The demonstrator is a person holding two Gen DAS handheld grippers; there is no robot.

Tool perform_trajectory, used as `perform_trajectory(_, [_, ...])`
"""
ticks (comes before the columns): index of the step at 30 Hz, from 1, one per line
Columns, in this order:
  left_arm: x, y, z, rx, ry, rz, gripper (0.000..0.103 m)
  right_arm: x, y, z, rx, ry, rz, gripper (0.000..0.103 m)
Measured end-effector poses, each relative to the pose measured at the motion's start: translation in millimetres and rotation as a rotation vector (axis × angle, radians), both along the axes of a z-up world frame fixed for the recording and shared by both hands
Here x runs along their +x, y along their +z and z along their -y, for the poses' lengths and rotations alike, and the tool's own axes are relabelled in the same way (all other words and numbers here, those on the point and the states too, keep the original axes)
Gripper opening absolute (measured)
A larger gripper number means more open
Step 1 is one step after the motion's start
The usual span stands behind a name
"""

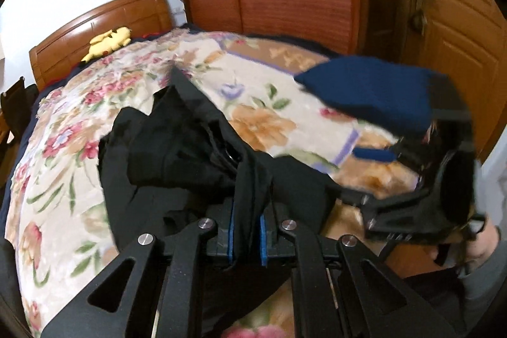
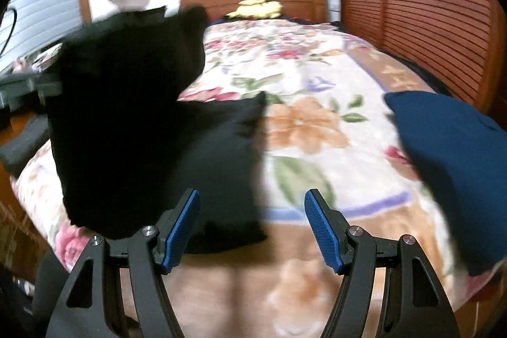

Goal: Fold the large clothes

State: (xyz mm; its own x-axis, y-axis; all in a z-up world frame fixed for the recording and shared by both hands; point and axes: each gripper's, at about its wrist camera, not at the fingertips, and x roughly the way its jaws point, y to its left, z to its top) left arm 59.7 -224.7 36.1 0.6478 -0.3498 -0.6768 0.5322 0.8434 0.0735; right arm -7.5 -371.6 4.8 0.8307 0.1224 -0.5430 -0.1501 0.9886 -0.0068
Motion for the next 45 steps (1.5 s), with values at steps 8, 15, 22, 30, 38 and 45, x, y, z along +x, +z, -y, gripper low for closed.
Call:
perform_trajectory(8, [-10.0,-0.3,-6.4,-0.046,0.017,0.004,0.028,-2.9,1.2,-4.0,0.001,-0.034,0.009,0.071])
perform_trajectory(15, [-42.6,28.8,-37.1,-0.144,0.013,0.107,0.078,-0.9,10.6,-4.1,0.012,-0.021,0.056,0.071])
perform_trajectory(22, [-59.5,20.3,-88.7,-0.167,0.086,0.140,0.080,-8.7,11.8,-7.3,0.021,-0.004,0.111,0.071])
perform_trajectory(30, [-53.4,-24.8,-143.9,-0.166,0.201,0.092,0.080,-15.5,14.0,-13.8,0.012,0.026,0.170,0.071])
perform_trajectory(38, [-59.8,-45.6,-171.7,-0.168,0.257,0.079,0.080,-11.6,19.4,-25.5,0.028,0.069,0.235,0.071])
perform_trajectory(45, [-66.5,-51.0,-181.3,-0.170,0.266,0.083,0.080,9.5,16.9,-49.0,0.009,0.149,0.249,0.071])
